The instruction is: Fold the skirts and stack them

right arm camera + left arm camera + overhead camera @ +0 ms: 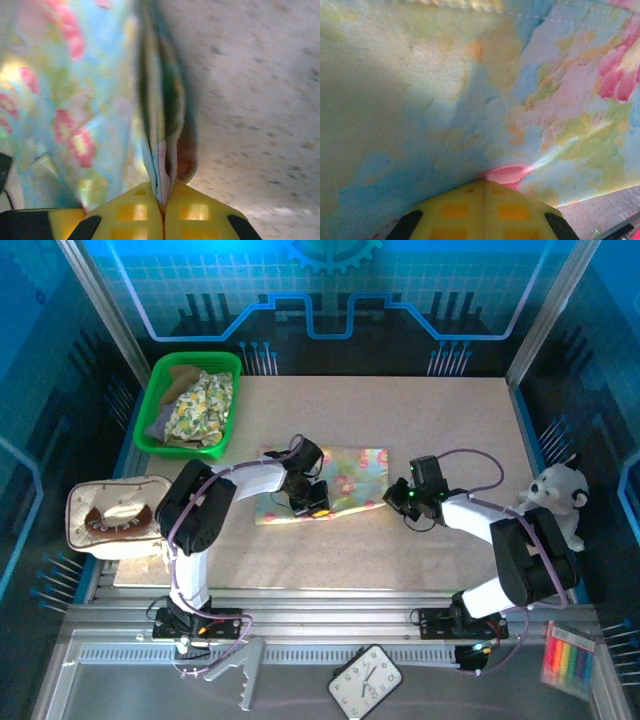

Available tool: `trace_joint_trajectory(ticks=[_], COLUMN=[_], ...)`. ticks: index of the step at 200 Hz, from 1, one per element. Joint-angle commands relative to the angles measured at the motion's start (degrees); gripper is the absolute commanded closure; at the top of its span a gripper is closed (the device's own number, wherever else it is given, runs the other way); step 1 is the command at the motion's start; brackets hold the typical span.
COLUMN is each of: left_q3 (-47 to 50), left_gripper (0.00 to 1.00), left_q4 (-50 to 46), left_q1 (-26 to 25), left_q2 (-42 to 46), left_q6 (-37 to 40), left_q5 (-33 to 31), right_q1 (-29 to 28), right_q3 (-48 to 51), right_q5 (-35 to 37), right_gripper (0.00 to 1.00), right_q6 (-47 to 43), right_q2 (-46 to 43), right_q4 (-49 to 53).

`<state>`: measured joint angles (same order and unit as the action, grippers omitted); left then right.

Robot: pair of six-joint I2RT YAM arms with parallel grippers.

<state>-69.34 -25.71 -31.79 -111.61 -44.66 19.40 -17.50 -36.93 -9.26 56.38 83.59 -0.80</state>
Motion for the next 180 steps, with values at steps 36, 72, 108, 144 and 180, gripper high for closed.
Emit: trace_joint_trajectory(ticks=[36,72,108,144,180], left_q3=[0.5,2.6,5.21,7.91,15.76], left_gripper=[1.0,1.0,0.8,0.7,0.8], left_q4=[2.53,3.57,4.61,-7.57,-8.08], left_q1=[-0.35,-0.14,2.22,9.16,18.26], left_q2=[-0.49,3.81,16.57,24.72,24.81], left_q6=[0.1,-0.63,-2.11,2.24,4.13], left_q5=[1.64,-0.23,1.08,-10.7,-17.53], right_q1=[-10.91,-14.24,-13.55,-13.62,-13.62], right_q3=[-13.12,-17.32,-18.31,-20.78,-22.98], right_q5=[0.23,1.09,1.11,3.23,3.81], right_gripper=[1.0,1.0,1.0,1.0,1.0], right_q6=[-20.07,-17.13,-12.71,-16.03,-19.43], right_q2=[1.88,10.28,14.4,13.38,11.96], right_q4=[0.48,3.49,4.86,8.4,10.73])
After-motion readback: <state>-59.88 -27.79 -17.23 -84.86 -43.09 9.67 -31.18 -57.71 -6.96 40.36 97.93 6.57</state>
